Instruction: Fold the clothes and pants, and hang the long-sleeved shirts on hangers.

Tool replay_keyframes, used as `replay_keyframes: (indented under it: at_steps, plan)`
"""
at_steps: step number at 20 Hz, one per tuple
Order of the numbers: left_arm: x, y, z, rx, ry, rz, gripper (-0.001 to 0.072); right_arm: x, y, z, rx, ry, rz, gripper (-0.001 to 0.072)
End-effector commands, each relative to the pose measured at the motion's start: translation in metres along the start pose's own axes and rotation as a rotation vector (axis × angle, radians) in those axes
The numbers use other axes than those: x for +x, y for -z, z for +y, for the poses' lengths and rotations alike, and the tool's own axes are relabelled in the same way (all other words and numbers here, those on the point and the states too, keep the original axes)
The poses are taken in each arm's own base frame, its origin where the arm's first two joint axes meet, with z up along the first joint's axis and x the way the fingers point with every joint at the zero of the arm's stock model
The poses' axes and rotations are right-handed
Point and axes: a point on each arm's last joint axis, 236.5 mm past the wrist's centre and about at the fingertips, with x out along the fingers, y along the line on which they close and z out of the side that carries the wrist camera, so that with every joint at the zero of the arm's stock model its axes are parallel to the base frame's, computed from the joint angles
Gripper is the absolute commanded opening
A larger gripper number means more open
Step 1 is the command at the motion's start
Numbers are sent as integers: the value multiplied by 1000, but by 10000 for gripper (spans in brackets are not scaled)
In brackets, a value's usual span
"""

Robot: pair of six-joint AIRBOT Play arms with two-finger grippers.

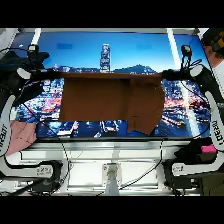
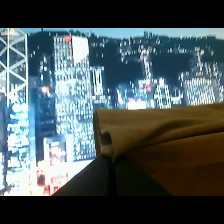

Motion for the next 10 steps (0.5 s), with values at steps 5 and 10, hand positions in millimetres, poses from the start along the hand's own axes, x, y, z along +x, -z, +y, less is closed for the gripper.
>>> replay_keyframes:
  at_steps: [5, 10]
  plan:
    - [-4, 65, 1, 70, -7, 257, 15, -4, 52, 9, -10, -33, 159, 13]
    - [4, 88, -6, 60, 27, 337, 16, -8, 72, 12, -24, -49, 245, 13]
